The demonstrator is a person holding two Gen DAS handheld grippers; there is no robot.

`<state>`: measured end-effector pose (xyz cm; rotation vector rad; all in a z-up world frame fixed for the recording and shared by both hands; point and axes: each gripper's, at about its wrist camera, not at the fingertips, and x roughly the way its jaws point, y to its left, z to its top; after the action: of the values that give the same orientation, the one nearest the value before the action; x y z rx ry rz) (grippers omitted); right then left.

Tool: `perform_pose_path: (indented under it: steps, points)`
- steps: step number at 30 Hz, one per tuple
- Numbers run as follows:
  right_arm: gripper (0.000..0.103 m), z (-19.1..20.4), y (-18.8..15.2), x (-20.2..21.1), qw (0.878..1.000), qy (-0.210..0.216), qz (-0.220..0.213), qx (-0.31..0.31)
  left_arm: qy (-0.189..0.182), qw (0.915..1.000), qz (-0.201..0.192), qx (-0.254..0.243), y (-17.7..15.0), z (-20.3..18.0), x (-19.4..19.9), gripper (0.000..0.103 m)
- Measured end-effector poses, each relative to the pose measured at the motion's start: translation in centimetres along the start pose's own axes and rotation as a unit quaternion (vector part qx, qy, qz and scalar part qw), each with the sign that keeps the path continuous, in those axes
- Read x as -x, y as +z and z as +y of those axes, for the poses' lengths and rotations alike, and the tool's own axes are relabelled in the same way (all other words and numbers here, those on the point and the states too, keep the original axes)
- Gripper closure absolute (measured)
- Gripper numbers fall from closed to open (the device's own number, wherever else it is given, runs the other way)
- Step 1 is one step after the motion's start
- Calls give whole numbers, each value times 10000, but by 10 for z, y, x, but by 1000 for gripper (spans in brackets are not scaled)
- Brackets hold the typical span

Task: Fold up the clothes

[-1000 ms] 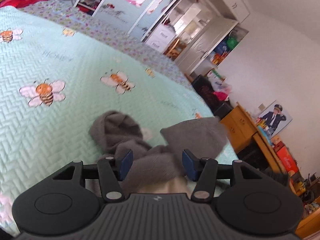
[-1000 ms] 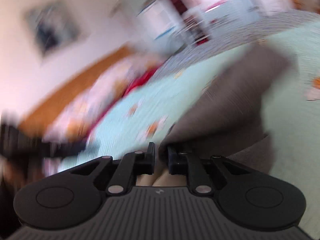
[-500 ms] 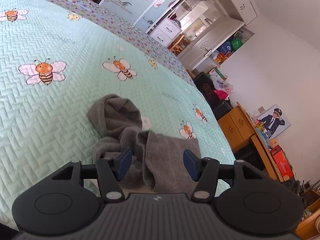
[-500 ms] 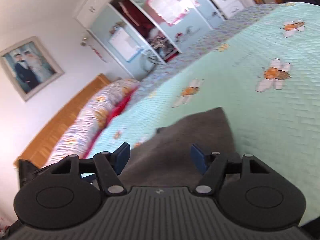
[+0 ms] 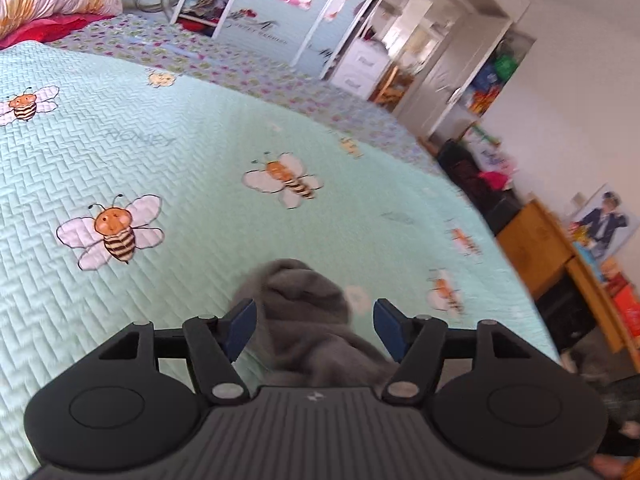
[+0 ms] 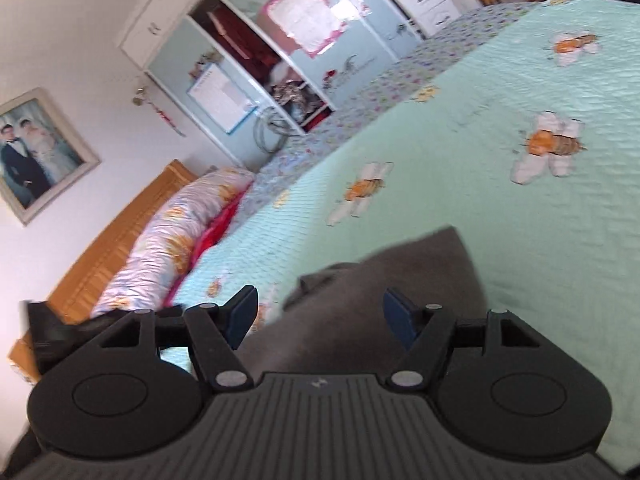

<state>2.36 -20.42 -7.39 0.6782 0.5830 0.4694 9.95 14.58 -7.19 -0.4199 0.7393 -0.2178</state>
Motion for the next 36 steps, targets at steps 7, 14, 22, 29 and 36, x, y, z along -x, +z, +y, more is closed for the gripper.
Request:
perform_pose_path:
  steps: [7,14,22,29,36]
  points:
    - [24,-19,61,-126,9901,-366,1200,-634,645,9914,1106,265,1,34,-106,36]
    - [35,-72,39,-255,9548,-724,2537,-1369,550,9889,1376,-117,2,28,-155,52]
    - [93,3,103,-213,9943,-157,1054,-72,-972,9934,221,-561,81,-38,-117,86]
    - [56,25,213,-124,9928,-467,-796,761,-91,9720,-178,-2340,115,-130,-98,1]
    - [51,-41,139,-54,9944,-1016,-264,142,292,9943,410,-939,22,-21,-63,17]
